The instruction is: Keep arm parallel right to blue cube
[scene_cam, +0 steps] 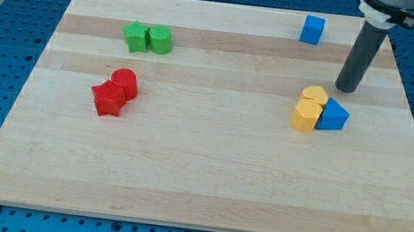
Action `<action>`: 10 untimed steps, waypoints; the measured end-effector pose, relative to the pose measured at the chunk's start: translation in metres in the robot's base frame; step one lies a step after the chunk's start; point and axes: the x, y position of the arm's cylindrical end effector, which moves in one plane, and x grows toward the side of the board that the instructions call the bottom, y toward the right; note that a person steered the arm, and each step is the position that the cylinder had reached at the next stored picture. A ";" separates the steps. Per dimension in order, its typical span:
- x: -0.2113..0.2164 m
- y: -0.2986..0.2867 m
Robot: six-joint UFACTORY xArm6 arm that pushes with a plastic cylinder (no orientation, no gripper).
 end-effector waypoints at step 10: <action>-0.070 0.006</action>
